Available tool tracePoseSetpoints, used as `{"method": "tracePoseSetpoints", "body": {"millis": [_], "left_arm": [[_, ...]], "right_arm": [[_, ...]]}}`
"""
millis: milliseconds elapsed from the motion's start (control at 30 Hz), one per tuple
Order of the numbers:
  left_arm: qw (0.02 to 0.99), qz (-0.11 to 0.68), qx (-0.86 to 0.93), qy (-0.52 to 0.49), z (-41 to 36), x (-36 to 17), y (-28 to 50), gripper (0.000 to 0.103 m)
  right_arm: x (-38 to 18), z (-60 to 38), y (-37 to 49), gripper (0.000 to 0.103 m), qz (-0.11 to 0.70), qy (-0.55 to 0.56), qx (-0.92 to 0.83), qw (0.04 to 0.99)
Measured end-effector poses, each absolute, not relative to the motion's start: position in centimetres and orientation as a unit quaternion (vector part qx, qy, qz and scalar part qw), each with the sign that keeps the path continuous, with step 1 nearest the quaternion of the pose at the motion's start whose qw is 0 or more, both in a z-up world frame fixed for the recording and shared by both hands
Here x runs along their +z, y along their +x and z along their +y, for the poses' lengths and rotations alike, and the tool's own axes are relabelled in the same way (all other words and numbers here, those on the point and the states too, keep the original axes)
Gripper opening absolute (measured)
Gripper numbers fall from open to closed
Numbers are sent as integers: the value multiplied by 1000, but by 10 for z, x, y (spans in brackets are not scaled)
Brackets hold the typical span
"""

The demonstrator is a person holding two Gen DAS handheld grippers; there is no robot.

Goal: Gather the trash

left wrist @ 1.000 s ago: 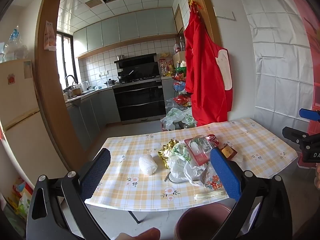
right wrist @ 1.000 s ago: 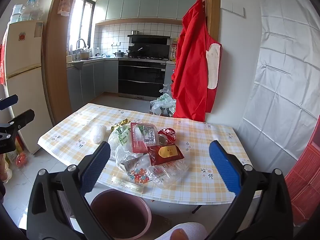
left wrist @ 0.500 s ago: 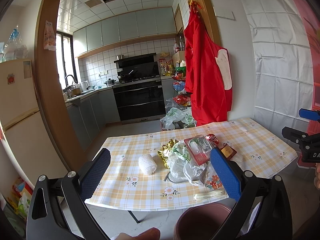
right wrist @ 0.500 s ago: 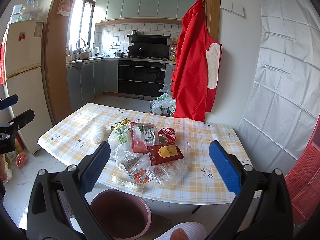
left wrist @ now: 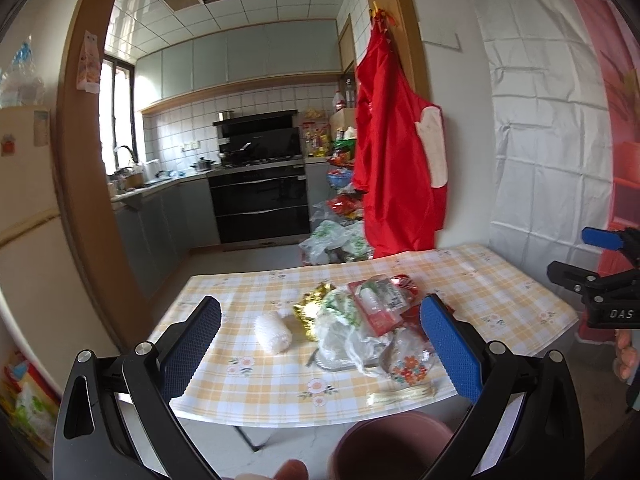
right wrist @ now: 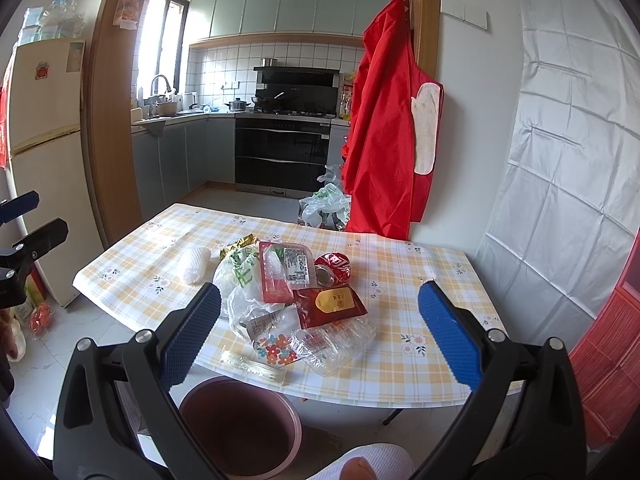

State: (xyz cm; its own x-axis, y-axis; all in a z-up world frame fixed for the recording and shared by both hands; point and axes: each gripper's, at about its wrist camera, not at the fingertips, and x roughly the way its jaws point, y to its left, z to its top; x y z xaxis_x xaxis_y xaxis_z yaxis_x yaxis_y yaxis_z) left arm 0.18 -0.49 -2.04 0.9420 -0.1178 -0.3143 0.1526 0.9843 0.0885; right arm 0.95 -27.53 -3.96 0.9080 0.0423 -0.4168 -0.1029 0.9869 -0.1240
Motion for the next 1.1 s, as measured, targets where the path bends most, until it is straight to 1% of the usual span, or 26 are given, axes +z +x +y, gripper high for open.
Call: {"method": "tracePoseSetpoints", "body": {"millis": [100, 233, 633, 733, 833, 900, 967, 1100], "left_arm": [[981, 166, -82, 51, -4, -36, 12, 98], [974, 202, -69, 71, -7, -69, 37, 98], [946, 308, -65, 73, -6, -165, 95, 98], [942, 317, -87, 70, -10, -185, 103, 98], [931, 329, -132, 88, -24, -209, 114, 97], [923, 335, -149, 115, -37, -227, 123, 95], [912, 344, -172, 146, -54, -245, 133, 85], [889, 338, -226, 212, -85, -268, 146, 79]], "right_arm": [[-56, -280, 23, 97, 222, -66, 39, 972], [-91, -288, 48, 97, 255, -44, 48, 965], [-191, -289, 105, 97, 354, -60, 46, 932], [-210, -290, 112, 97, 367, -71, 29, 927], [-223, -299, 120, 97, 381, -44, 25, 923], [-227, -305, 123, 97, 383, -31, 22, 923], [-231, -308, 125, 97, 383, -30, 18, 923], [-240, -320, 129, 97, 392, -19, 13, 920]]}}
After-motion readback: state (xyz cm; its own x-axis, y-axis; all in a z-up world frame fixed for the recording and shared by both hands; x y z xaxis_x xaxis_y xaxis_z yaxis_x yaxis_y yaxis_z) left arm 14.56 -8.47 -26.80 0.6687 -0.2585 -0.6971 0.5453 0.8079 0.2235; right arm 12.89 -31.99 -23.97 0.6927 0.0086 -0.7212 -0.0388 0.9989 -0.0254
